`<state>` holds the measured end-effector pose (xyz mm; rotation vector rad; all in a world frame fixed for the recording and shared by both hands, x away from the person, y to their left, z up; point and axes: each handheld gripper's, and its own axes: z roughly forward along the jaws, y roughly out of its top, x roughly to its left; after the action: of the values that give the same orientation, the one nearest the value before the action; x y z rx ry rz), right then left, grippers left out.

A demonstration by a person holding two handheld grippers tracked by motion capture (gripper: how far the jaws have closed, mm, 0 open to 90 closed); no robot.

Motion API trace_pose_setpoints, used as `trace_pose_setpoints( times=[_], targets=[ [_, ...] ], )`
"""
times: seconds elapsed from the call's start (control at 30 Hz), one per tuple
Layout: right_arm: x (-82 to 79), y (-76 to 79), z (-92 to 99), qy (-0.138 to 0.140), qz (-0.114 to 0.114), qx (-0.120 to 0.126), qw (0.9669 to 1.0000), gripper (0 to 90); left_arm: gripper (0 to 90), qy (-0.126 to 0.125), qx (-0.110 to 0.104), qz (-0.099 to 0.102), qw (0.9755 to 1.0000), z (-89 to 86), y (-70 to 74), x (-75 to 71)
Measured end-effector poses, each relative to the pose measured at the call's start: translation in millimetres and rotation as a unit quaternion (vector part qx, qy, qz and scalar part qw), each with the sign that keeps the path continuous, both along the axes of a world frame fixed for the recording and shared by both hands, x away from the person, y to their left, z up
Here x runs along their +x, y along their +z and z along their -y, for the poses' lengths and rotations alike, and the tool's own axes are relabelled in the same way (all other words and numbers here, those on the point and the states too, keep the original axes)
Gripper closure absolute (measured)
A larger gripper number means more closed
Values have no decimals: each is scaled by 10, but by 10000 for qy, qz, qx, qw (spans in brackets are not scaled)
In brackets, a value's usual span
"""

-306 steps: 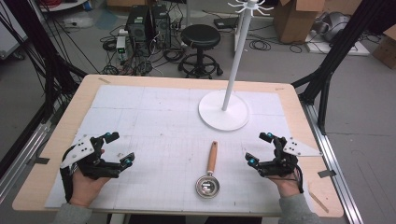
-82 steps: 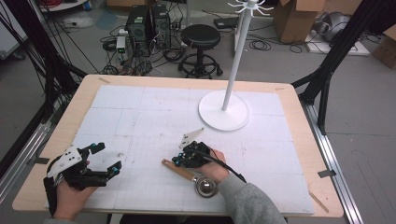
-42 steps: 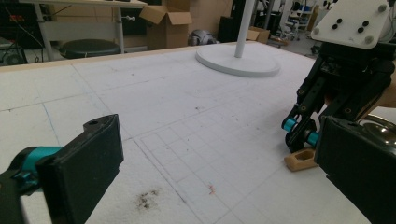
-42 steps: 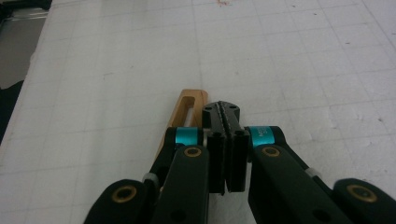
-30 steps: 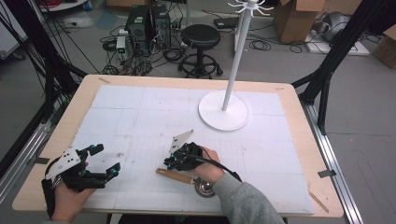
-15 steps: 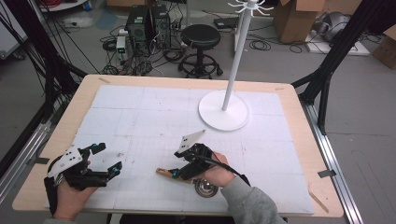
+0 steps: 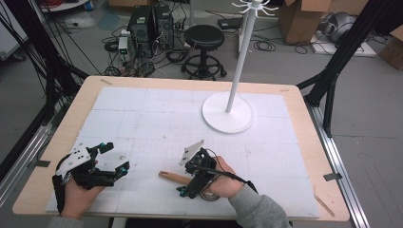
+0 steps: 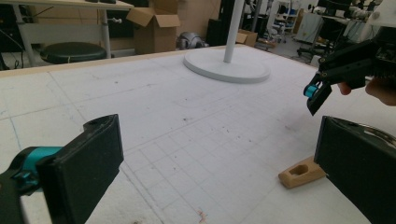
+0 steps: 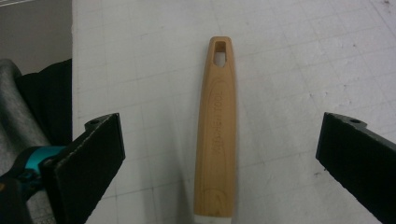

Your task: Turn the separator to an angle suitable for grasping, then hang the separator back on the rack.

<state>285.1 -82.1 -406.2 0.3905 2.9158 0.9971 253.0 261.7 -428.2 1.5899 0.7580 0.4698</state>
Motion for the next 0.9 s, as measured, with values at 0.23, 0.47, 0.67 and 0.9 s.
trace_pose_setpoints(
  times=[0.23, 0.47, 0.67, 0.9],
  targets=[
    [-8, 18, 54, -84, 28, -39, 10000, 5, 18, -79, 42, 26, 10000, 41, 2, 28],
    [-12, -18, 46, -64, -14, -348, 9994, 37, 18, -102, 55, 6, 9999, 69, 0, 55],
    [-24, -33, 39, -94, -1, -548, 9985, 89, 17, -102, 44, 6, 9999, 71, 1, 57],
    [-23, -70, 27, -150, -28, -830, 9964, 206, 18, -107, 46, 14, 9999, 67, 1, 52]
  ],
)
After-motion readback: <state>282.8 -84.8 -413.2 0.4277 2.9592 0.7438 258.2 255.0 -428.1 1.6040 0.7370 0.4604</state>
